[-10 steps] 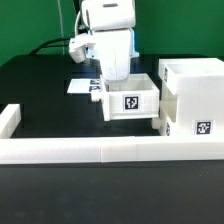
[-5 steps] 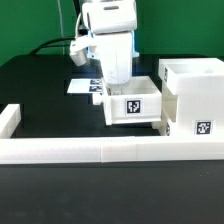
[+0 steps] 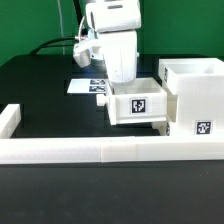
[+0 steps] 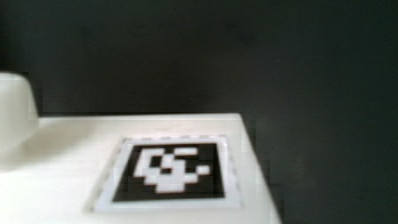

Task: Assemble drawer

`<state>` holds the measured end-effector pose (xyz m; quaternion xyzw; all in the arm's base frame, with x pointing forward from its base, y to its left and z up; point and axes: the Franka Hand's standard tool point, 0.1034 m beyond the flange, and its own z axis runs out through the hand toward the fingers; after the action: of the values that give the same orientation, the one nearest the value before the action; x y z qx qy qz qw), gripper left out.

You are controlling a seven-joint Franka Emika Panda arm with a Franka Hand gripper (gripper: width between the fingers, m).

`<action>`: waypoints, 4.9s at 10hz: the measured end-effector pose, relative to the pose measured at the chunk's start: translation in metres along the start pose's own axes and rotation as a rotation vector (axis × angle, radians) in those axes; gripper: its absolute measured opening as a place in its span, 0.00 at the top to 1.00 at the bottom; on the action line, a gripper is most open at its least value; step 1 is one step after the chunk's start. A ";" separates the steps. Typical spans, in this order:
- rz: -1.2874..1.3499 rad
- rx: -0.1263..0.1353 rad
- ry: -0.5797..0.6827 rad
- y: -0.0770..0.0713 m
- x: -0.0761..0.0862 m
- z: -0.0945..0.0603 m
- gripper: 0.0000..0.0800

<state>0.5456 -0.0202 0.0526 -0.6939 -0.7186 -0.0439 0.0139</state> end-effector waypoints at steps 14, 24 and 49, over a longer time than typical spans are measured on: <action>0.044 0.029 0.000 -0.005 0.008 0.004 0.94; 0.074 0.017 -0.002 -0.001 0.008 0.000 0.94; 0.092 -0.005 0.010 -0.002 0.022 0.003 0.94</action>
Offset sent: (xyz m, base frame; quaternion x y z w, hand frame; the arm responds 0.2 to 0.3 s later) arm 0.0052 0.0066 0.0006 -0.0063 -0.0181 -0.0047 0.9998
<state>0.5429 0.0019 0.0508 -0.7260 -0.6857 -0.0486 0.0175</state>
